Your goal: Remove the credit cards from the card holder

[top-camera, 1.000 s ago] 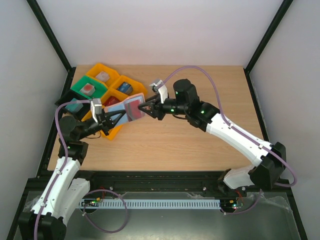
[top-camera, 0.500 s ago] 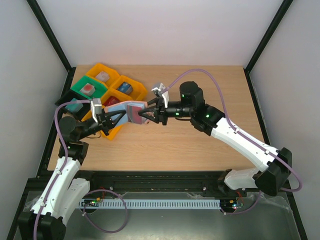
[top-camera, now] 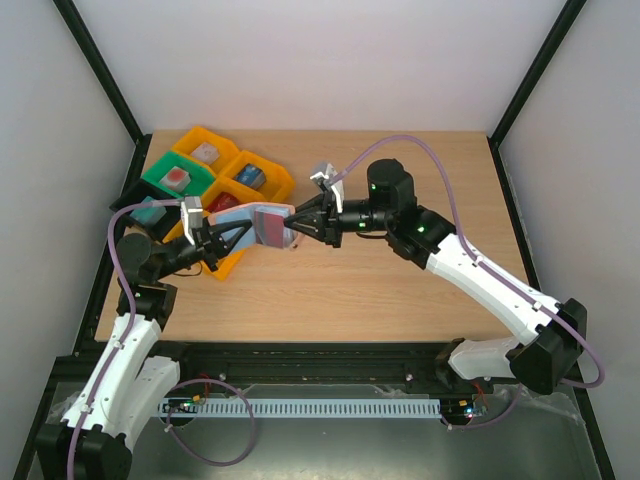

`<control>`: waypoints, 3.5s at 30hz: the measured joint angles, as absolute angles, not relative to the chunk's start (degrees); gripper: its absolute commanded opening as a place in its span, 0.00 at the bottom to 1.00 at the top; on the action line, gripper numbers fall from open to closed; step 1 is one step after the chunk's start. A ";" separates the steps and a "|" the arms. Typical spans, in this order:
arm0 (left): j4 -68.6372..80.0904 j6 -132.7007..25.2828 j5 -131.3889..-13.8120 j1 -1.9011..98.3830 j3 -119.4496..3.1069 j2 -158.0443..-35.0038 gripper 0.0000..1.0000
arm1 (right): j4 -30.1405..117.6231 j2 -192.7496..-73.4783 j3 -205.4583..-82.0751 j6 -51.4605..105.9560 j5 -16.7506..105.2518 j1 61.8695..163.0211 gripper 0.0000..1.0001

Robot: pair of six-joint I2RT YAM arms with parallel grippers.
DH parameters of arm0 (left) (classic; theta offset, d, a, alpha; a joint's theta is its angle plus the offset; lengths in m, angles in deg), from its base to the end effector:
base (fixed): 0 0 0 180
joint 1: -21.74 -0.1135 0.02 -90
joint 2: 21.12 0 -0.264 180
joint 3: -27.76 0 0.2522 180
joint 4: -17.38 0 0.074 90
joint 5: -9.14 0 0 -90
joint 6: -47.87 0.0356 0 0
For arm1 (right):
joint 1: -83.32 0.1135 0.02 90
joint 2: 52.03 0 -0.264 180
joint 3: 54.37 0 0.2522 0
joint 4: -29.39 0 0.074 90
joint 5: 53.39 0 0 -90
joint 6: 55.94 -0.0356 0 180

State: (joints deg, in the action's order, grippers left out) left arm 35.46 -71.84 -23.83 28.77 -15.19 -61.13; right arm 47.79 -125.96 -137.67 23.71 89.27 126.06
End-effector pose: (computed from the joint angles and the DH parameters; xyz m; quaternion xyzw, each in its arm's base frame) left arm 0.1520 -0.0488 0.3297 0.2880 0.5652 -0.4848 0.6021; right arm 0.1939 0.2177 0.3932 -0.4667 0.5743 0.5618 0.3698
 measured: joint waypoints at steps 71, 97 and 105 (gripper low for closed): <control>29.21 -70.60 -31.52 30.41 -15.21 -62.02 0.60 | 45.30 -131.84 -135.66 17.02 85.16 128.49 0.02; 19.57 -59.41 -44.94 28.90 -13.88 -61.15 0.99 | 90.56 -152.19 -172.62 18.18 40.97 135.59 0.02; 21.12 -61.68 -41.07 26.89 -12.83 -60.86 0.99 | 85.78 -141.94 -165.45 27.58 60.71 135.04 0.02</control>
State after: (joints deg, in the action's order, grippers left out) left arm 21.12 -61.68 -41.07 26.89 -12.83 -60.86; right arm 85.78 -141.94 -165.45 27.58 60.71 135.04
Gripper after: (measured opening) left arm 0.995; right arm 0.068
